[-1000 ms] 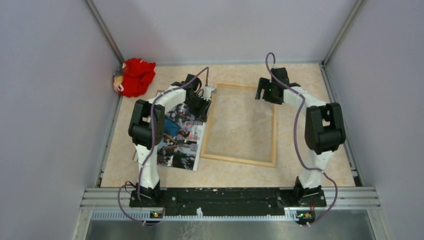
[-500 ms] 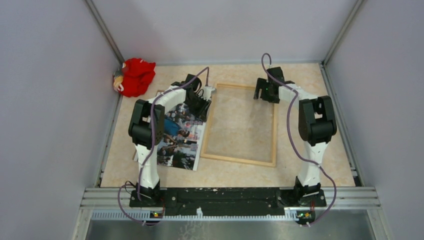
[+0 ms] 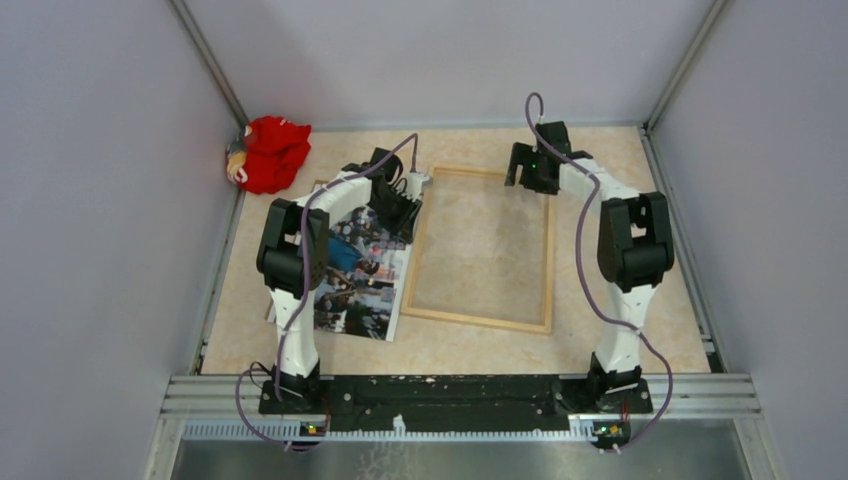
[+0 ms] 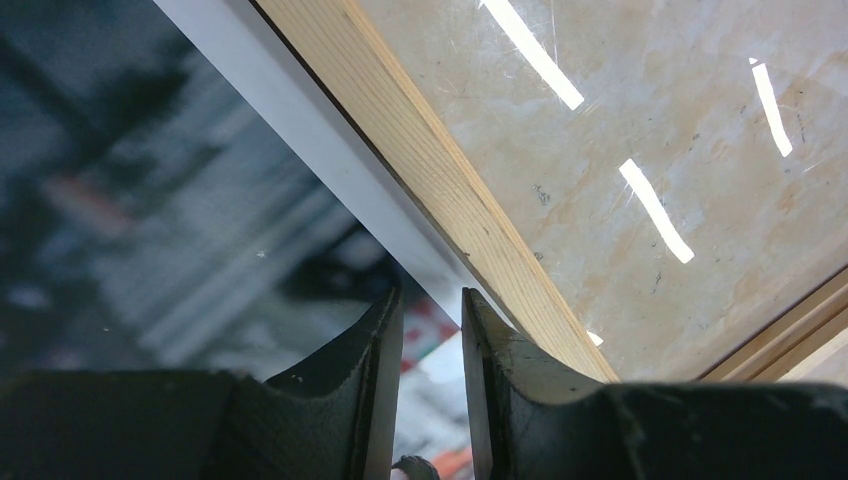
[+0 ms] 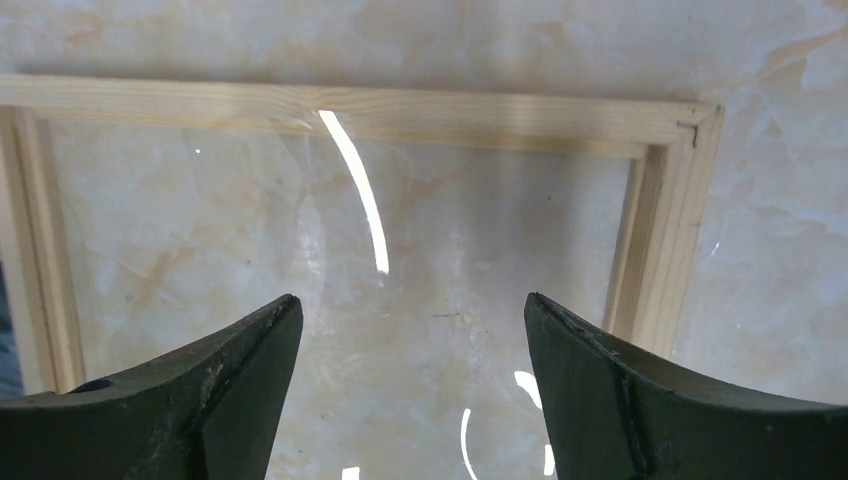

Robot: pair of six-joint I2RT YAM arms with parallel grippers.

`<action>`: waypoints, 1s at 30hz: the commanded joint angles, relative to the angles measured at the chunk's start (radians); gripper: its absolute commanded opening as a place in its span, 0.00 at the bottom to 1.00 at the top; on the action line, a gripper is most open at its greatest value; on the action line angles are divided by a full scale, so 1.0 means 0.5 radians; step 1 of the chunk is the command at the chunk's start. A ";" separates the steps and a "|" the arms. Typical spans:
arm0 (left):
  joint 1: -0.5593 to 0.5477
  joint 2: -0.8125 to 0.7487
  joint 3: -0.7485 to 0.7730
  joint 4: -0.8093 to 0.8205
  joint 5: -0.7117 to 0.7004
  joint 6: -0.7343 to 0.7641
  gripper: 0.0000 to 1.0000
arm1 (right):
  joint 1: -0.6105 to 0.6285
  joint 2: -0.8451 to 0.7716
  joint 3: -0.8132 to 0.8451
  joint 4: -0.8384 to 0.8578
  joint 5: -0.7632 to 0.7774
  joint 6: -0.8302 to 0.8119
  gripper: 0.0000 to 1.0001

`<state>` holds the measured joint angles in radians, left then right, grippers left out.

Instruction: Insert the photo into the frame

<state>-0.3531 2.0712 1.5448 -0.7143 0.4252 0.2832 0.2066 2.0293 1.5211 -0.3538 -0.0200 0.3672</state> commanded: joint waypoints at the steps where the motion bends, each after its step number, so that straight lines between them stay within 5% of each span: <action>1: 0.012 -0.005 0.011 -0.003 -0.022 0.022 0.35 | -0.008 -0.017 0.240 -0.039 0.023 -0.029 0.82; 13: 0.010 0.008 0.000 0.011 -0.022 0.027 0.35 | -0.014 0.275 0.430 -0.084 0.133 -0.056 0.80; 30: 0.016 -0.001 -0.015 0.010 -0.011 0.035 0.35 | -0.020 0.296 0.492 -0.089 0.045 -0.036 0.80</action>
<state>-0.3485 2.0712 1.5436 -0.7113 0.4255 0.2848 0.2035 2.1857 1.7065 -0.3908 0.0151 0.3584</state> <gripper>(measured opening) 0.347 0.795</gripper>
